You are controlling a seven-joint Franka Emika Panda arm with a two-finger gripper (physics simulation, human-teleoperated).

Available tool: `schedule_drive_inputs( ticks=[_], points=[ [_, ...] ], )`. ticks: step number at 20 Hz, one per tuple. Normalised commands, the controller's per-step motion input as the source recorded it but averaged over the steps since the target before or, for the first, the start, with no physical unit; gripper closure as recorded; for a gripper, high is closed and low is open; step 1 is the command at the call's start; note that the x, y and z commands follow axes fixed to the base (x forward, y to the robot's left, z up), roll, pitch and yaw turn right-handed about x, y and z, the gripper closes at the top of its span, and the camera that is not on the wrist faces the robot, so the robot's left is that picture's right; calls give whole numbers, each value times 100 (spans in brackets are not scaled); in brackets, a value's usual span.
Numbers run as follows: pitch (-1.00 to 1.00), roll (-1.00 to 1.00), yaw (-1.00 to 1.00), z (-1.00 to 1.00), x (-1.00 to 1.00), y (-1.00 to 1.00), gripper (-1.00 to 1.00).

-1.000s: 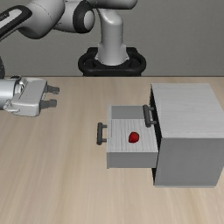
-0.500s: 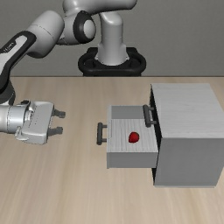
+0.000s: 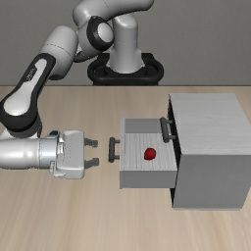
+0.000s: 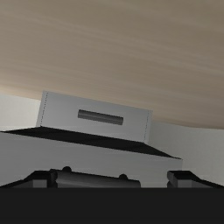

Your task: Close the middle layer of the cabinet

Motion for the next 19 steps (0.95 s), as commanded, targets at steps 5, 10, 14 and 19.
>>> schedule_drive_inputs(
  ticks=[5, 10, 14, 19],
  points=[
    [0, 0, 0, 0, 0, 100, -100],
    [0, 0, 0, 0, 0, 100, -100],
    [0, 0, 0, 0, 0, 100, -100],
    [0, 0, 0, 0, 0, 100, -100]
  ],
)
